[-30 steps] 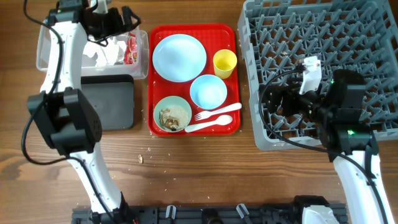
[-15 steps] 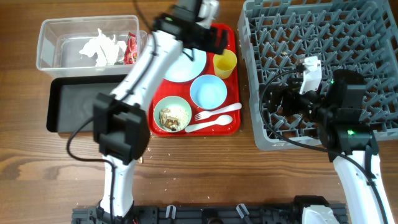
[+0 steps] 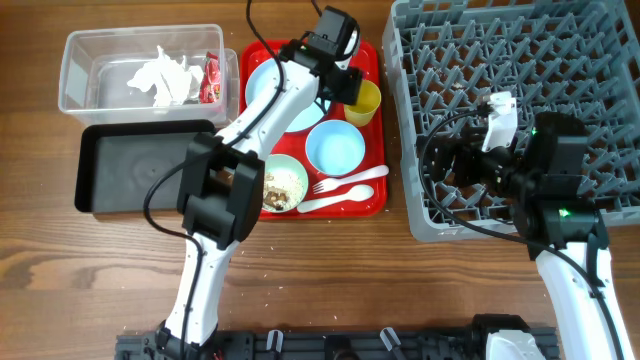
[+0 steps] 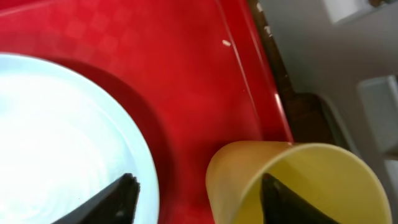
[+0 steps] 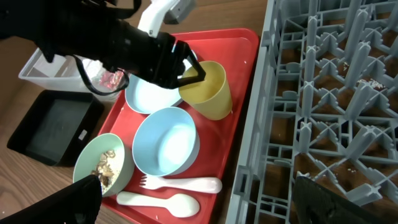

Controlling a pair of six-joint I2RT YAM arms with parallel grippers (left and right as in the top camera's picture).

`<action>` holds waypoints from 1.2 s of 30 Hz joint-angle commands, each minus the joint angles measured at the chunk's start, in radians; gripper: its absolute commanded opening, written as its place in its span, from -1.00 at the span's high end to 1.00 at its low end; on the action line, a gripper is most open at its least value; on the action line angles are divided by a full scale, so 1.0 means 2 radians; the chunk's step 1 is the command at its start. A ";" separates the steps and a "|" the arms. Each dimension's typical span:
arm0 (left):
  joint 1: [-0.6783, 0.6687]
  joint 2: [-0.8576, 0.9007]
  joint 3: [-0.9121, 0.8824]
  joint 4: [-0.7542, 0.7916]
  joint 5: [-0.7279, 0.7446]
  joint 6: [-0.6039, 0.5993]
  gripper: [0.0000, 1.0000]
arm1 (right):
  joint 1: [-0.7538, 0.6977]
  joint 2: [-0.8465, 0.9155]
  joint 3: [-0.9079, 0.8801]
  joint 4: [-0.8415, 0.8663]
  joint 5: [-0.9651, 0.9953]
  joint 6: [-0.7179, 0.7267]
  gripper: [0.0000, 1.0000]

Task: Sort waste into correct bins and load items into the dishwasher rack
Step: 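Grasp the yellow cup with the left gripper and lift it, then hand the yellow cup from the left gripper to the right gripper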

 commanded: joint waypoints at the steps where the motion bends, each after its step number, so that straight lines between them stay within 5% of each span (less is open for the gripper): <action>1: -0.002 0.010 -0.002 0.002 -0.001 -0.007 0.62 | -0.002 0.003 0.011 0.001 -0.010 0.007 -0.99; 3: -0.002 0.010 -0.002 0.002 -0.001 -0.009 0.92 | -0.002 0.003 0.011 0.001 -0.010 0.007 -1.00; 7: 0.013 -0.003 -0.002 0.001 0.023 -0.046 0.92 | -0.002 0.003 0.011 0.003 -0.010 0.017 -0.99; 9: 0.031 -0.017 -0.002 -0.002 0.113 -0.050 0.92 | -0.002 0.003 0.011 0.014 -0.010 0.043 -1.00; 13: 0.083 -0.032 -0.002 -0.005 0.426 -0.063 0.92 | -0.002 0.004 0.011 0.070 -0.025 0.101 -1.00; 20: 0.138 -0.032 -0.002 -0.060 0.740 -0.014 0.92 | -0.002 0.060 0.011 0.181 -0.187 0.097 -0.99; 25: 0.112 -0.032 -0.002 -0.080 0.747 -0.018 0.92 | -0.001 0.145 0.011 0.330 -0.303 0.146 -0.99; 33: 0.070 -0.032 -0.002 -0.080 0.747 -0.018 0.92 | 0.000 0.176 0.011 0.380 -0.303 0.163 -0.99; 36: 0.061 -0.032 -0.002 -0.080 0.747 -0.018 0.92 | 0.000 0.176 0.011 0.387 -0.303 0.164 -0.77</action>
